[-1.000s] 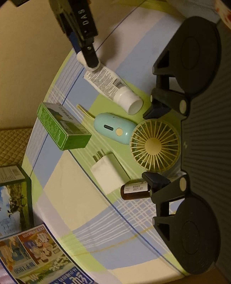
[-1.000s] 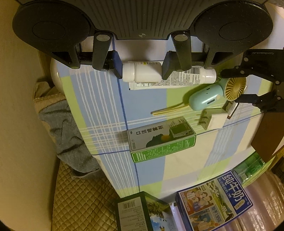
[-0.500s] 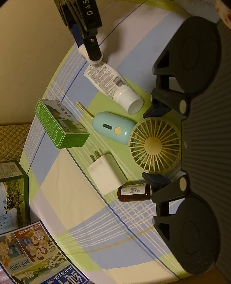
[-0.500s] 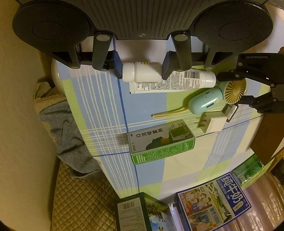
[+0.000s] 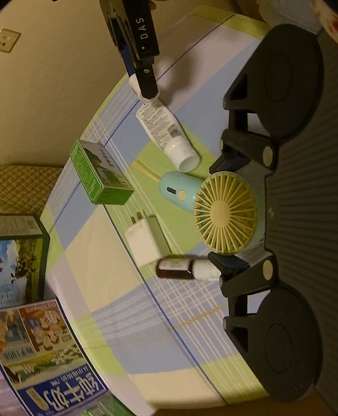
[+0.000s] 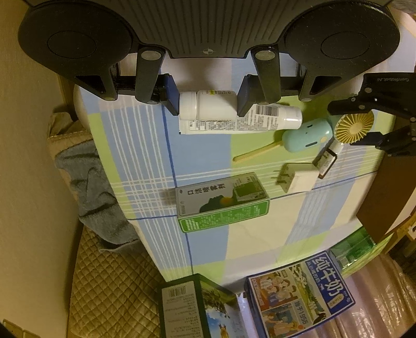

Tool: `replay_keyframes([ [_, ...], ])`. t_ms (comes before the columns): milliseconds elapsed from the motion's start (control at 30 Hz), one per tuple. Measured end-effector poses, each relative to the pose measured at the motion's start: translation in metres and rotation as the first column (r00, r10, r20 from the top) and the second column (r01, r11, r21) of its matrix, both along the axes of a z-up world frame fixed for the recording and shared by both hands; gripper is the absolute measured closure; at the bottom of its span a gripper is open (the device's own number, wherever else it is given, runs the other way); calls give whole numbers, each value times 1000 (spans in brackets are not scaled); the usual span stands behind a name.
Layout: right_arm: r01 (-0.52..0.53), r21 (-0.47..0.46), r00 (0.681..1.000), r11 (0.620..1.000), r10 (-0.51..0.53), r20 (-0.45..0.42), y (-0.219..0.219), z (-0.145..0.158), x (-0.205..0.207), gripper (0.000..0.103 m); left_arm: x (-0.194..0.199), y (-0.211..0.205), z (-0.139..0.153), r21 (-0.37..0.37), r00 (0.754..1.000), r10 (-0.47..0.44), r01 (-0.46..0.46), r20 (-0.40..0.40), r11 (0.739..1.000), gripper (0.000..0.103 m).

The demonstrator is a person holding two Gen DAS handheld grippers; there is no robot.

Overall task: Organize rigid objects
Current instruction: 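Lift and carry the fan and pill bottle over the brown box with both tools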

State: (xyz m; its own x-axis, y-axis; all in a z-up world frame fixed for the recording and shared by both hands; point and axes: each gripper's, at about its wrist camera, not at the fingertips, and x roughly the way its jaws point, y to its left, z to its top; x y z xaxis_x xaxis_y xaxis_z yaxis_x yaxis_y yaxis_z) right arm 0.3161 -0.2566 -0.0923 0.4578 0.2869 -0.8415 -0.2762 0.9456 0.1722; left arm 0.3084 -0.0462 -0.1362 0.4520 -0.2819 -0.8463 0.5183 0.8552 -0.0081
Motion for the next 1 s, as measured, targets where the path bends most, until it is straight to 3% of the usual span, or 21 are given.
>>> replay_keyframes([
  [467,-28,-1,1000,1000,28,-11,5,-3,-14,59,-39,22,-18,54,993,80,-76,-86,996,44],
  [767,-12,2,1000,1000,12,-12,-3,-2,-21,59,-28,1,-24,119,999,29,-24,-44,993,48],
  [1000,-7,7,1000,1000,7,-6,-6,0,-24,59,-30,0,-22,106,999,21,-17,-40,994,50],
])
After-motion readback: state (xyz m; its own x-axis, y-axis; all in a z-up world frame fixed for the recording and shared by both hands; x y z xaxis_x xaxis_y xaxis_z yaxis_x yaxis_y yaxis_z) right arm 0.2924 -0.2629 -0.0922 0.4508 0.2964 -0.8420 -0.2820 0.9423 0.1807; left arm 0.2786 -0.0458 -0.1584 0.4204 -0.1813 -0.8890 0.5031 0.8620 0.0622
